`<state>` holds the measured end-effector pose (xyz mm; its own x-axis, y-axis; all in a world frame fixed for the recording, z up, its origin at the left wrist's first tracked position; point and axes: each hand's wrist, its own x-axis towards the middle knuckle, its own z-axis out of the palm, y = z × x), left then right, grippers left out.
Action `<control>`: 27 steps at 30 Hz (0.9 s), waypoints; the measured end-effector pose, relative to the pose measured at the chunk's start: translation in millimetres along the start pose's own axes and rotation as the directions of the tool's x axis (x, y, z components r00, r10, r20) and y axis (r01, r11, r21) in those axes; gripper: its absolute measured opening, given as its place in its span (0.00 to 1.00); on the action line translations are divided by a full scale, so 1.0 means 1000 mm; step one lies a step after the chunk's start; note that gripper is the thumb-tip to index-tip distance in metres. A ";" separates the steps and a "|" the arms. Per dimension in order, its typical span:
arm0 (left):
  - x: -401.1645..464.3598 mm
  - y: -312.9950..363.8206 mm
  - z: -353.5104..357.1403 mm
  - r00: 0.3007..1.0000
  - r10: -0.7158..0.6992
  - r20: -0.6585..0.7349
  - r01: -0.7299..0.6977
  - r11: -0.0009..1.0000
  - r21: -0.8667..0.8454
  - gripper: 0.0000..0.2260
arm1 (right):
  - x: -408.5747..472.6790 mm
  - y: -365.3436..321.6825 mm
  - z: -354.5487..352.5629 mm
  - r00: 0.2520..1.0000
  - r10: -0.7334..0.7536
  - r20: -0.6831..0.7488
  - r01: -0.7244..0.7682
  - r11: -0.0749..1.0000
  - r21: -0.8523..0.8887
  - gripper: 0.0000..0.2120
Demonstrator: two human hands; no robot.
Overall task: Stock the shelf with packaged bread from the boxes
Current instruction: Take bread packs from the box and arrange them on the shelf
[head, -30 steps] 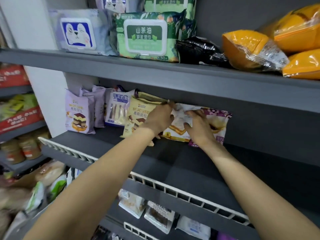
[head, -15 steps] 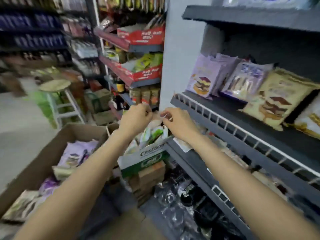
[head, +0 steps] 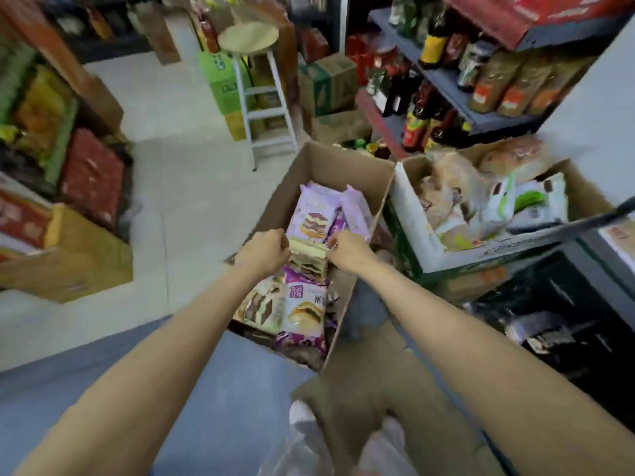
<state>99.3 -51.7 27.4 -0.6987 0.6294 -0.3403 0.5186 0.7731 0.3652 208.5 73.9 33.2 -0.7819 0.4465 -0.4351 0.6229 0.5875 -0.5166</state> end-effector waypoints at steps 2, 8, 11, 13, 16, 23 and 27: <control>0.010 -0.025 0.012 0.996 -0.035 0.077 0.031 0.998 0.053 0.12 | 0.020 -0.006 0.028 0.995 0.075 0.070 -0.074 0.997 -0.013 0.15; 0.025 -0.078 0.057 0.917 -0.012 0.399 -0.097 0.963 0.251 0.27 | 0.059 0.005 0.111 0.858 0.332 0.392 -0.421 0.892 0.165 0.47; 0.032 -0.095 0.076 0.877 0.030 0.480 -0.229 0.904 0.361 0.37 | 0.065 0.014 0.145 0.808 0.409 0.424 -0.521 0.833 0.189 0.58; 0.039 -0.101 0.083 0.873 0.050 0.486 -0.269 0.879 0.393 0.41 | 0.066 0.021 0.154 0.844 0.426 0.326 -0.515 0.815 0.267 0.56; 0.052 -0.104 0.093 0.893 0.063 0.445 -0.256 0.885 0.389 0.41 | 0.064 0.032 0.151 0.883 0.411 0.227 -0.469 0.752 0.464 0.46; 0.057 -0.087 0.092 0.935 0.071 0.347 -0.280 0.749 0.601 0.28 | 0.056 0.039 0.094 0.882 0.409 0.236 -0.427 0.480 0.766 0.36; 0.045 -0.067 0.058 0.995 0.065 0.070 -0.091 0.865 0.493 0.23 | 0.043 0.037 0.054 0.869 0.332 0.368 -0.443 0.187 0.877 0.25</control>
<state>61.2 -70.6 -63.0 -0.6274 0.6822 -0.3754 0.7552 0.6506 -0.0799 199.4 77.7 -44.5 -0.4634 0.3344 -0.8206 0.4844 -0.6799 -0.5506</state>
